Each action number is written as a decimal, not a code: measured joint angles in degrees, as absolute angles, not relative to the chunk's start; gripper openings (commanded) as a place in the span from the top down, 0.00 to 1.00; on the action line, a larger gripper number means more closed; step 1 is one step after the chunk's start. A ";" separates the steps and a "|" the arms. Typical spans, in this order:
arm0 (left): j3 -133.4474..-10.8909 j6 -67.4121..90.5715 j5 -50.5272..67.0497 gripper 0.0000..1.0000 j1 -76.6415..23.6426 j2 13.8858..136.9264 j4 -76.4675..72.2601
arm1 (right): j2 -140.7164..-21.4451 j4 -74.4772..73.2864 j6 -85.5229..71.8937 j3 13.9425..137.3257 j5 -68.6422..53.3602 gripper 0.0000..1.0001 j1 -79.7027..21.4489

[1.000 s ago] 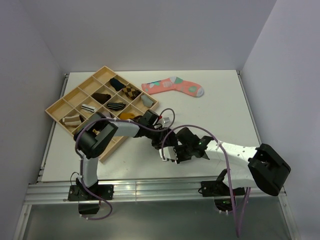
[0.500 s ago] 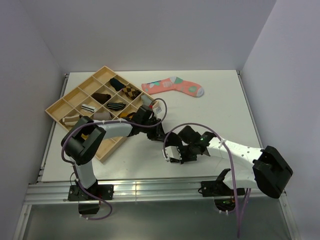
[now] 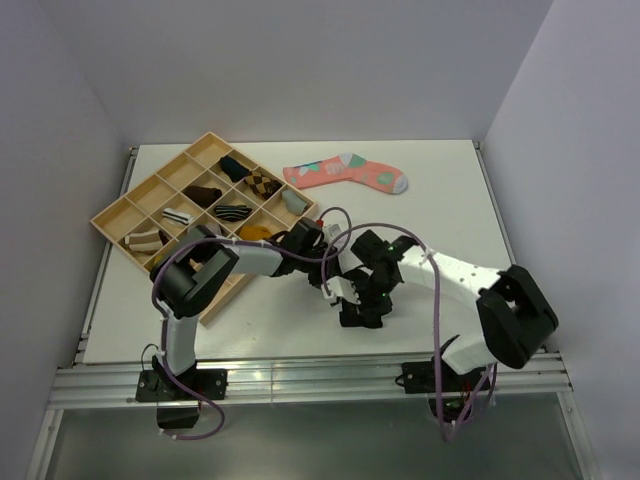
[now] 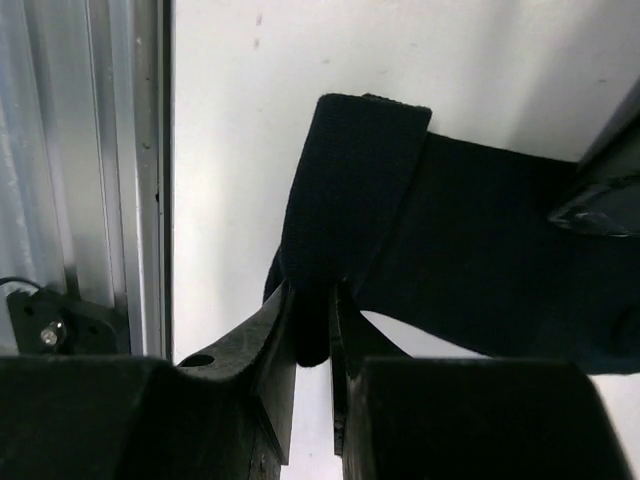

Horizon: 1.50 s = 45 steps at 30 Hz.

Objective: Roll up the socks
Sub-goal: Roll the sock at the center of the board.

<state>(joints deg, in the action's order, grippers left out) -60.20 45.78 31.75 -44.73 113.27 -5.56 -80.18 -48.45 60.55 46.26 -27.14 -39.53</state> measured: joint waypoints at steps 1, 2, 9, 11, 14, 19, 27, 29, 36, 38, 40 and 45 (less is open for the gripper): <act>-60.23 45.91 31.97 0.80 -44.71 113.51 -5.96 | -81.93 -50.26 61.32 47.92 -28.40 0.89 -38.30; -60.25 45.98 32.12 0.80 -44.71 113.67 -6.28 | -83.88 -51.68 62.17 49.63 -29.58 0.89 -37.17; -60.25 46.41 31.94 0.81 -44.73 114.26 -8.47 | -99.68 -64.53 70.26 59.22 -36.10 0.89 -29.58; -60.25 46.48 31.51 0.82 -44.73 114.28 -8.73 | -104.07 -67.96 72.64 60.75 -37.45 0.89 -27.86; -60.25 47.13 30.50 0.81 -44.82 114.34 -9.13 | -107.35 -71.05 76.12 61.76 -40.45 0.89 -26.26; -60.18 48.42 29.50 0.77 -44.82 114.67 -11.20 | -109.82 -74.22 77.21 63.40 -42.52 0.89 -24.99; -52.10 52.93 28.16 0.62 -44.31 112.22 -23.79 | -110.54 -71.99 72.47 63.70 -42.33 0.90 -24.38; -48.86 54.08 27.51 0.62 -44.23 110.63 -26.70 | -111.13 -70.11 69.89 63.35 -41.34 0.90 -23.62; -43.03 56.77 25.30 0.61 -44.34 108.66 -34.46 | -111.44 -68.79 64.16 62.98 -40.60 0.91 -23.31; -41.41 56.84 23.86 0.61 -44.31 107.66 -35.70 | -111.48 -68.66 63.05 63.00 -40.42 0.92 -23.31; -38.87 57.12 22.41 0.59 -44.16 106.26 -37.41 | -111.81 -68.71 61.36 63.09 -40.07 0.92 -23.29; -27.35 58.74 17.98 0.60 -42.96 98.67 -46.50 | -113.12 -69.12 58.02 63.77 -39.75 0.92 -23.24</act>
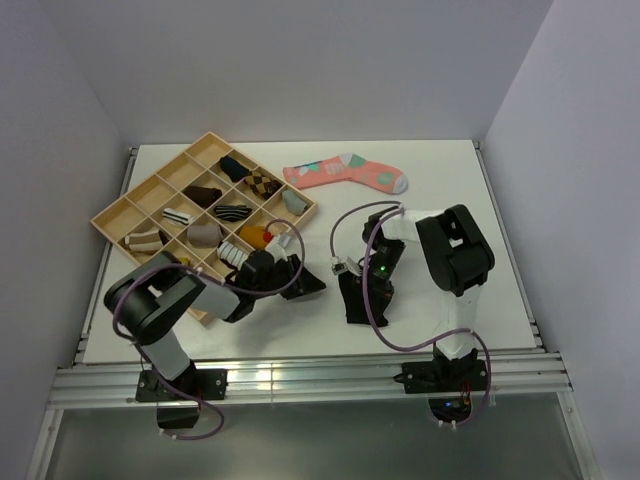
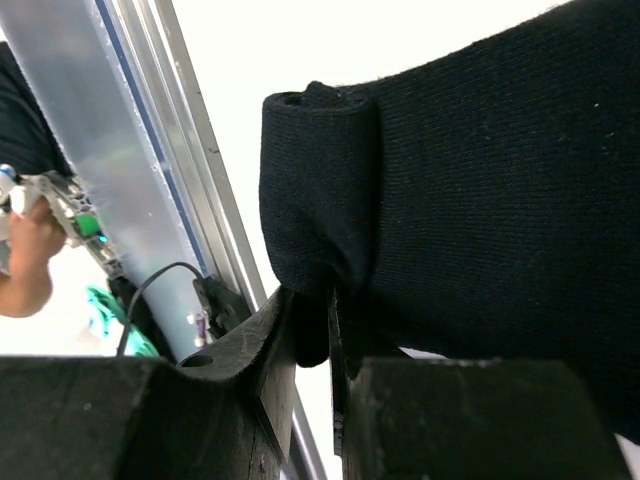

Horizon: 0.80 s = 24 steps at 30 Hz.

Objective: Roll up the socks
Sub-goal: Roll the sock at the center of the board.

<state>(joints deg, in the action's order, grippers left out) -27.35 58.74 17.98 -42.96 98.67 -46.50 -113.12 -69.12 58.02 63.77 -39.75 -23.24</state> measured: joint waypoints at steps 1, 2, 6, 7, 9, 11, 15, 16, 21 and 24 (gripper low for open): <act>-25.47 58.74 17.02 0.61 -42.78 97.06 -47.70 | -113.32 -69.21 57.56 63.90 -39.68 0.92 -23.24; -23.73 58.33 16.08 0.60 -42.72 95.18 -48.97 | -113.60 -69.36 56.84 64.16 -39.59 0.92 -23.24; -22.35 50.50 11.31 0.59 -45.45 87.59 -47.62 | -114.85 -70.06 54.02 65.49 -38.96 0.92 -23.27; -23.38 47.66 10.57 0.60 -47.11 86.26 -46.48 | -115.26 -70.28 53.41 65.93 -38.72 0.92 -23.27; -26.44 42.74 9.91 0.57 -50.30 85.47 -44.10 | -115.85 -70.74 52.62 66.67 -38.39 0.92 -23.27; -29.54 37.93 9.10 0.55 -53.01 85.47 -41.30 | -116.75 -71.37 51.75 67.79 -38.02 0.92 -23.27; -33.10 30.41 8.27 0.53 -56.10 86.19 -37.39 | -117.99 -72.18 50.52 69.41 -37.67 0.92 -23.27; -33.78 29.15 8.08 0.53 -56.55 86.72 -36.67 | -118.32 -72.40 50.35 69.80 -37.60 0.92 -23.24; -37.21 24.25 7.55 0.53 -59.99 92.92 -35.29 | -119.15 -73.06 49.67 70.61 -37.52 0.92 -23.27; -37.76 23.11 7.42 0.52 -61.43 96.44 -35.73 | -119.35 -73.19 49.23 70.89 -37.47 0.92 -23.27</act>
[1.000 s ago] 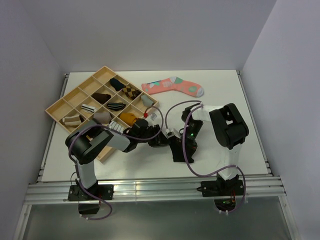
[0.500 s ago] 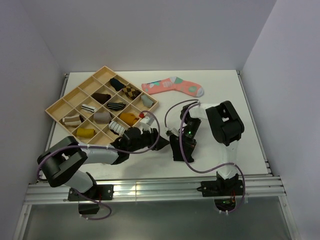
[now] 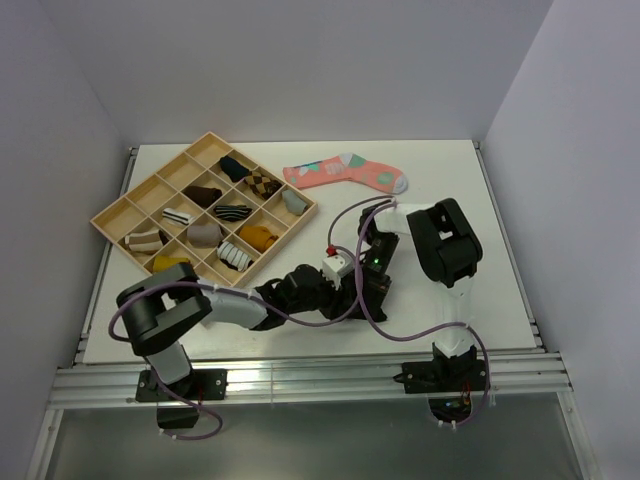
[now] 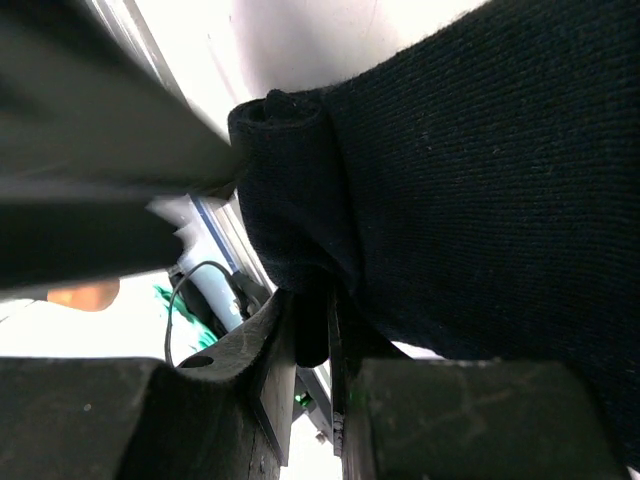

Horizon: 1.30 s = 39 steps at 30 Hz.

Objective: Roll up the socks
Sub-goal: Roll the sock at the center of the board.

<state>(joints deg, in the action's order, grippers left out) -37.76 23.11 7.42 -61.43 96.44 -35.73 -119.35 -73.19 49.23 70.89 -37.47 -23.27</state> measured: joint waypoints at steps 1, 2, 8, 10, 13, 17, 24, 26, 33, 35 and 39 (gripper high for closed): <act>-37.76 23.03 7.42 0.52 -61.71 97.56 -36.21 | -119.46 -73.23 49.08 71.02 -37.45 0.92 -23.27; -37.76 23.00 7.46 0.53 -61.89 98.48 -36.64 | -119.57 -73.30 48.93 71.09 -37.45 0.92 -23.27; -37.76 23.22 7.75 0.52 -62.02 101.95 -40.88 | -120.05 -73.54 48.21 71.37 -37.43 0.93 -23.24; -37.76 23.40 8.01 0.52 -62.08 102.54 -42.26 | -120.25 -73.67 47.79 71.55 -37.36 0.93 -23.24; -37.74 23.70 8.34 0.53 -62.08 103.02 -43.92 | -120.36 -73.73 47.37 71.68 -37.28 0.93 -23.24; -37.69 24.12 8.60 0.53 -62.19 103.02 -46.04 | -120.36 -73.73 47.05 71.70 -37.19 0.94 -23.27; -37.67 25.82 11.25 0.53 -62.24 104.75 -48.34 | -120.36 -73.69 46.28 71.70 -37.08 0.95 -23.24; -37.67 26.72 11.94 0.53 -62.24 106.30 -49.36 | -120.36 -73.69 46.22 71.70 -37.08 0.95 -23.24; -36.53 29.26 12.34 0.53 -62.22 107.98 -53.71 | -120.36 -73.69 46.04 71.70 -37.08 0.95 -23.24; -35.97 29.69 12.34 0.53 -62.24 108.01 -54.63 | -120.36 -73.67 45.95 71.70 -37.08 0.95 -23.24; -34.92 30.26 12.29 0.52 -62.24 108.12 -56.36 | -120.36 -73.65 45.84 71.70 -37.08 0.95 -23.24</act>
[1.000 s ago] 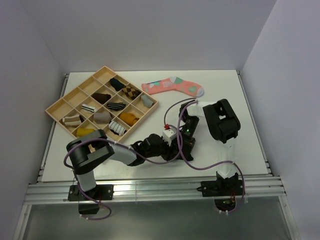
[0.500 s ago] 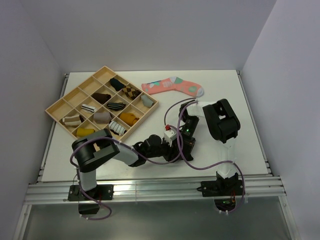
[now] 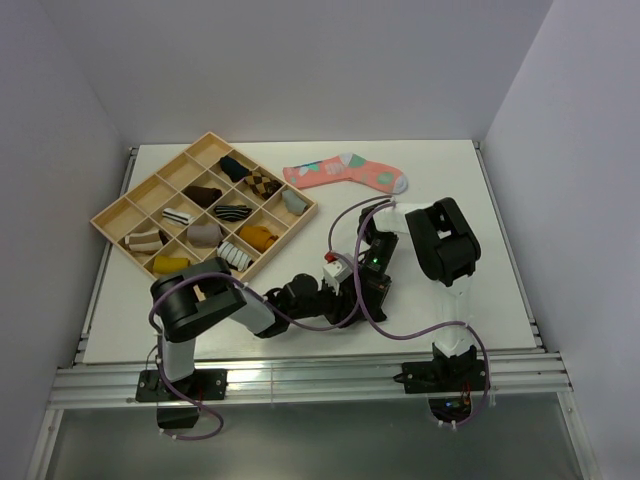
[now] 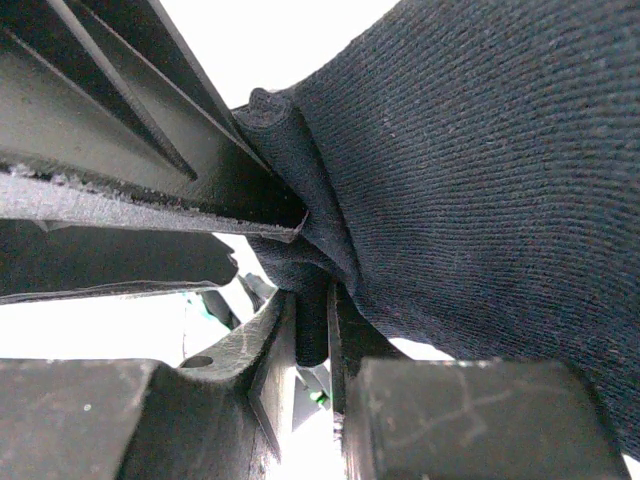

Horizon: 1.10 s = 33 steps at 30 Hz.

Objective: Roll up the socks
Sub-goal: Roll the sock at the center of the board.

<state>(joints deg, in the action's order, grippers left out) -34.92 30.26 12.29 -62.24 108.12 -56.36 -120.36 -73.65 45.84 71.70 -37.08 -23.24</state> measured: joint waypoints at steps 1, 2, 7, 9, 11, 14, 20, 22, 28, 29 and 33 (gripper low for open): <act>-34.79 30.52 12.25 0.53 -62.24 108.25 -56.71 | -120.36 -73.65 45.84 71.70 -37.08 0.95 -23.24; -34.68 30.70 12.19 0.53 -62.22 108.36 -56.99 | -120.36 -73.63 45.82 71.70 -37.08 0.95 -23.24; -34.61 30.87 11.42 0.53 -62.26 108.60 -57.30 | -120.36 -73.60 45.60 71.70 -37.06 0.95 -23.24; -34.61 30.89 10.57 0.53 -62.43 108.60 -57.14 | -120.36 -73.58 45.52 71.70 -37.06 0.95 -23.24; -34.65 30.79 9.69 0.53 -62.72 108.60 -56.95 | -120.36 -73.58 45.41 71.70 -37.04 0.95 -23.24; -35.57 30.35 7.92 0.53 -63.42 108.57 -55.16 | -120.36 -73.54 45.25 71.70 -36.93 0.95 -23.24; -37.65 28.12 4.45 0.55 -65.23 108.57 -51.57 | -120.36 -73.47 44.80 71.70 -36.71 0.95 -23.24; -37.78 27.99 3.42 0.58 -65.54 108.57 -51.20 | -120.36 -73.45 44.75 71.70 -36.60 0.95 -23.24; -38.24 27.94 2.11 0.89 -66.04 108.47 -49.93 | -120.33 -73.10 44.31 71.70 -36.45 0.94 -23.24; -38.39 28.03 2.11 0.93 -66.11 108.47 -49.67 | -120.33 -73.08 44.23 71.70 -36.42 0.93 -23.24; -38.76 28.27 2.26 1.00 -66.15 108.47 -48.86 | -119.90 -72.66 43.64 71.46 -36.34 0.83 -23.24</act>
